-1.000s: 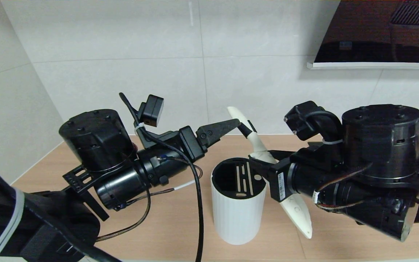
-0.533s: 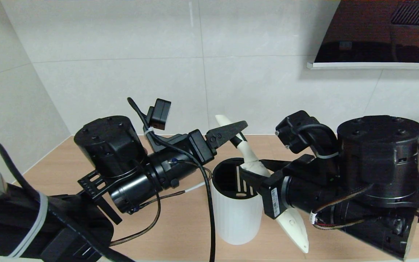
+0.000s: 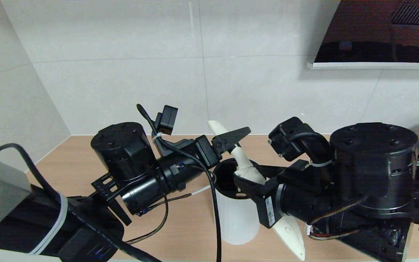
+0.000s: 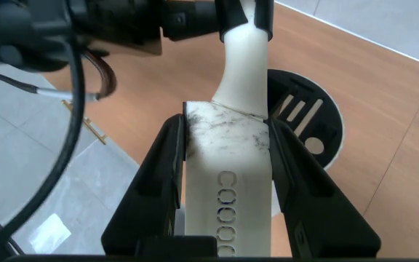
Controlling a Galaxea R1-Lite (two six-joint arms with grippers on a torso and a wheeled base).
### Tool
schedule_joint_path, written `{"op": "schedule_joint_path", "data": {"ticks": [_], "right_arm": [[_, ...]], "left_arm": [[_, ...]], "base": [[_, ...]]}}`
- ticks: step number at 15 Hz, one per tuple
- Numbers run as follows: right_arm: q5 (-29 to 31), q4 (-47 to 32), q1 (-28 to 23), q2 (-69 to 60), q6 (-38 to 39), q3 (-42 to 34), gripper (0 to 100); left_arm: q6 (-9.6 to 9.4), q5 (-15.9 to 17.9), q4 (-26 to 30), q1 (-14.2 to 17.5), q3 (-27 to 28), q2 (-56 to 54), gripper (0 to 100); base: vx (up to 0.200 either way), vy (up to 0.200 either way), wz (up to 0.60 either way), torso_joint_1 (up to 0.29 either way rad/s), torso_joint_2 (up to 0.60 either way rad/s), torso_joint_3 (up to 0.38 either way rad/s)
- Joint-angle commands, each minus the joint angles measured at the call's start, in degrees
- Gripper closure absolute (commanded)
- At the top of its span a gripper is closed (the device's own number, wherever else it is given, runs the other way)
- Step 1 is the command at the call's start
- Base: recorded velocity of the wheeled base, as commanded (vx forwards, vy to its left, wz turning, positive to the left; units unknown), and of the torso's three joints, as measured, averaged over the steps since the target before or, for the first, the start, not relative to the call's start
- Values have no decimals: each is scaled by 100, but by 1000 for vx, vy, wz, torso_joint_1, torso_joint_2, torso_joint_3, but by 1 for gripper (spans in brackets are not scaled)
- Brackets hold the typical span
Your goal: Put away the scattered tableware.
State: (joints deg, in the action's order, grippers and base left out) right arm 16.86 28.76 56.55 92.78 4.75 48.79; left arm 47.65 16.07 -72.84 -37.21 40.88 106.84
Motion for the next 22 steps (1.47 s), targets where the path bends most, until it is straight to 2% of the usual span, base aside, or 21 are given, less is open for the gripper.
{"op": "schedule_joint_path", "data": {"ticks": [1, 14, 15, 22], "right_arm": [[2, -2, 23, 29, -1, -1, 100], [2, 192, 31, 117, -1, -71, 100], [-7, 244, 40, 117, -1, -80, 100], [-7, 315, 31, 126, -1, -115, 100]], "left_arm": [[-2, -42, -2, -6, 8, 30, 0], [-28, -104, -11, -50, 26, 65, 0], [-28, -104, -11, -50, 26, 65, 100], [-19, -77, -11, -41, 26, 65, 100]], "base": [[0, 0, 0, 0, 0, 0], [0, 0, 0, 0, 0, 0], [0, 0, 0, 0, 0, 0], [0, 0, 0, 0, 0, 0]]}}
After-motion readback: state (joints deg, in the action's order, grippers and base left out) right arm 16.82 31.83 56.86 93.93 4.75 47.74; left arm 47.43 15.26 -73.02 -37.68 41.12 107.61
